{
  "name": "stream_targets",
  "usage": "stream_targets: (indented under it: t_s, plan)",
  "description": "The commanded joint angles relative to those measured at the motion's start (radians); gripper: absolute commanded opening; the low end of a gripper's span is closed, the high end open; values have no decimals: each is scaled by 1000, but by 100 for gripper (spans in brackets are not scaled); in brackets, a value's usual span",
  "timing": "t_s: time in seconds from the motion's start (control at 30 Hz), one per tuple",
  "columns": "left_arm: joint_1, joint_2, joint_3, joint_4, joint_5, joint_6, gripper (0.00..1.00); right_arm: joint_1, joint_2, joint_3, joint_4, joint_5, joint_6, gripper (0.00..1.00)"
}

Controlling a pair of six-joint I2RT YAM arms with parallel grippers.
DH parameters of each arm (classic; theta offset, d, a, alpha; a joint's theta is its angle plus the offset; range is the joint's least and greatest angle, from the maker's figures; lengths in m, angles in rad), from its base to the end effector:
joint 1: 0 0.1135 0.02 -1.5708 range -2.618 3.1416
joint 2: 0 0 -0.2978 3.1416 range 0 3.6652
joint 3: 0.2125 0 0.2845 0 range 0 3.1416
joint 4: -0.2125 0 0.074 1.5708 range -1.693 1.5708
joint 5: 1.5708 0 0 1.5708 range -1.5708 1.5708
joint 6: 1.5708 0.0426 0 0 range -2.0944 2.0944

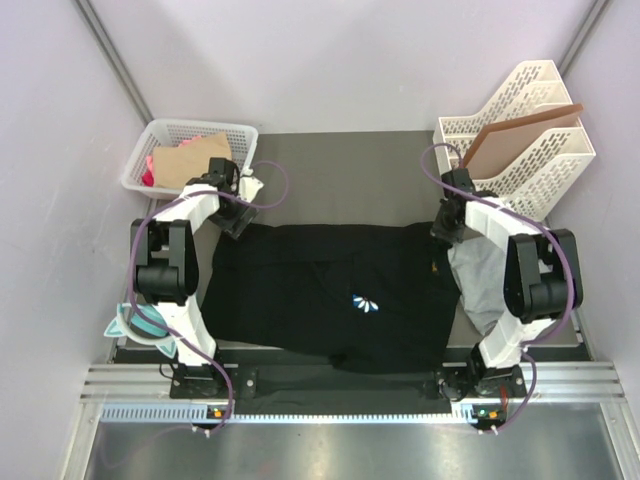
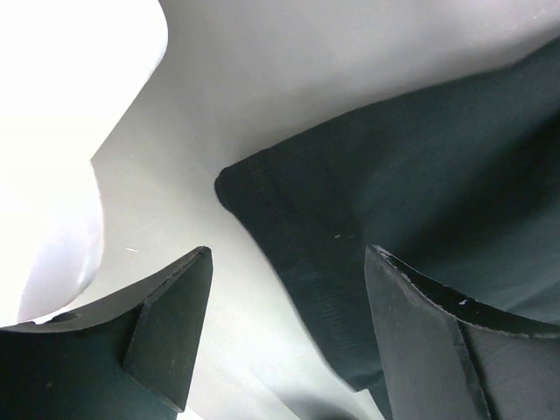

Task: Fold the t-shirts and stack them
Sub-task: Fold the flattened tshirt in 1/3 of the way

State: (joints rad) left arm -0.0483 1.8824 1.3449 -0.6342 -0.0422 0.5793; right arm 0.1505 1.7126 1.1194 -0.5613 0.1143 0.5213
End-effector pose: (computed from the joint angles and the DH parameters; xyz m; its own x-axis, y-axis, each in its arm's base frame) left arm 0.4258 -0.0188 0.1987 -0.7527 0.5840 -0.3039 0.5305 0.8114 0.2453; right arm 0.3698 0.0512 0.1962 -0.8356 0.3737 -0.4026 0.3607 0.9261 0.1109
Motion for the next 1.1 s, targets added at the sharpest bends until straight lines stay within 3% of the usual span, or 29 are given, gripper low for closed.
stream_targets:
  t_s: [0.0,0.33,0.5,0.77,0.97,1.07]
  plan:
    - [5,-22,22,33,33,-13,75,-42,-74,3,-41,76,-15,0]
    - [-2,27,25,88,19,-67,74,-31,13,3,-20,-4,-24,0]
    - [2,69,-16,180,-89,-65,73,-22,24,-4,-25,-2,-26,0]
    - [154,107,-64,278,-142,-52,70,-19,50,0,-8,-19,-32,0]
    - [157,41,-76,288,-116,-93,70,-11,99,75,-37,-2,-40,0]
    - [157,-37,-79,243,-81,-104,69,-9,111,138,-75,21,-50,14]
